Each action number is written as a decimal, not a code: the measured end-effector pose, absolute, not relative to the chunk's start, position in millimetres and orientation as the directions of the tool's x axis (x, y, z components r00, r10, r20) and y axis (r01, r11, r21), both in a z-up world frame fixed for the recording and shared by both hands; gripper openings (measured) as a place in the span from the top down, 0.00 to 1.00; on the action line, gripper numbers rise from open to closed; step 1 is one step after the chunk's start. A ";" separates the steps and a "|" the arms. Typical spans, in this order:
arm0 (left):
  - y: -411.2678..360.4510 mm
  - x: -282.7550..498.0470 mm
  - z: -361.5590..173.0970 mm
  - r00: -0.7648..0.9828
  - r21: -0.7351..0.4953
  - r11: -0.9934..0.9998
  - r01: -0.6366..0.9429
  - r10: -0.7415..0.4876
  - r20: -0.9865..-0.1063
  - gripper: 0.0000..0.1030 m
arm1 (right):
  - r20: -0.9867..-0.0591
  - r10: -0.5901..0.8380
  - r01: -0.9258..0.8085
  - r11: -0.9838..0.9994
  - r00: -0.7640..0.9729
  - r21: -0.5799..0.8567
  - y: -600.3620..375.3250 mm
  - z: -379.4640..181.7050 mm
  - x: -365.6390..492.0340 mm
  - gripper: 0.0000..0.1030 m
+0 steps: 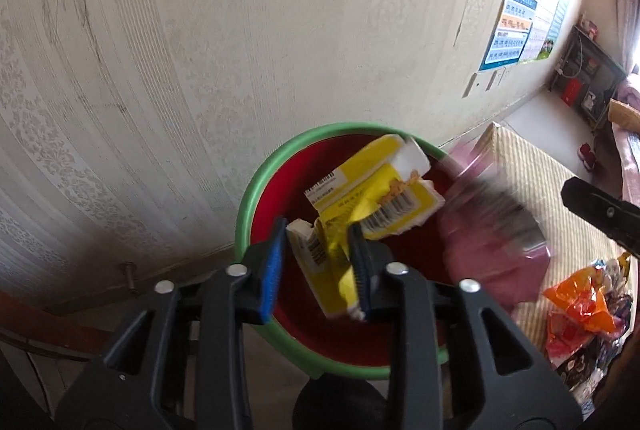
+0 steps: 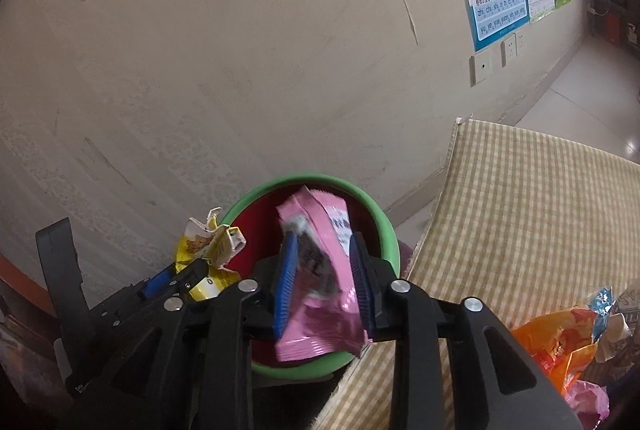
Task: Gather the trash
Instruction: 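Carry both wrappers over the red bucket and open both tools to drop them, then grasp the yellow-brown candy wrapper with the left tool, then grasp the white milk carton with the right tool, then move the left tool's wrapper over the red bucket while the right tool holds the carton, then open the left tool to drop the wrapper into the bucket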
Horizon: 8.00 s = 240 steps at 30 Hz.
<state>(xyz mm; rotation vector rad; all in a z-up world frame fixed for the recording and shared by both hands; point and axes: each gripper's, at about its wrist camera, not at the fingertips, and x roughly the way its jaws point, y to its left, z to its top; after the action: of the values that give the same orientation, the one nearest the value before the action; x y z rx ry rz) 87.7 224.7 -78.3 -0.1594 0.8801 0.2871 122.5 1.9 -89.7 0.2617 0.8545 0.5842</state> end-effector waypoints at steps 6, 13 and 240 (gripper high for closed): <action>220.1 83.8 -76.5 0.615 -0.009 0.950 -0.311 0.194 -0.765 0.51 | -0.611 0.588 -0.360 0.809 0.530 0.466 -11.1 -87.3 112.1 0.59; 197.5 67.7 -57.9 0.656 -0.003 0.966 -0.259 0.173 -0.734 0.50 | -0.561 0.600 -0.370 0.798 0.571 0.476 -58.0 -61.0 82.4 0.58; 217.9 96.8 -74.6 0.657 -0.152 0.940 -0.306 0.093 -0.748 0.52 | -0.759 0.479 -0.484 0.839 0.441 0.248 30.4 -107.5 101.0 0.54</action>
<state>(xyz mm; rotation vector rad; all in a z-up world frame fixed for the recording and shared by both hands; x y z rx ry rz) 96.8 217.9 -74.6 -0.2761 0.8254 0.2291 101.0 30.4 -107.5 -0.0060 0.9402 0.5978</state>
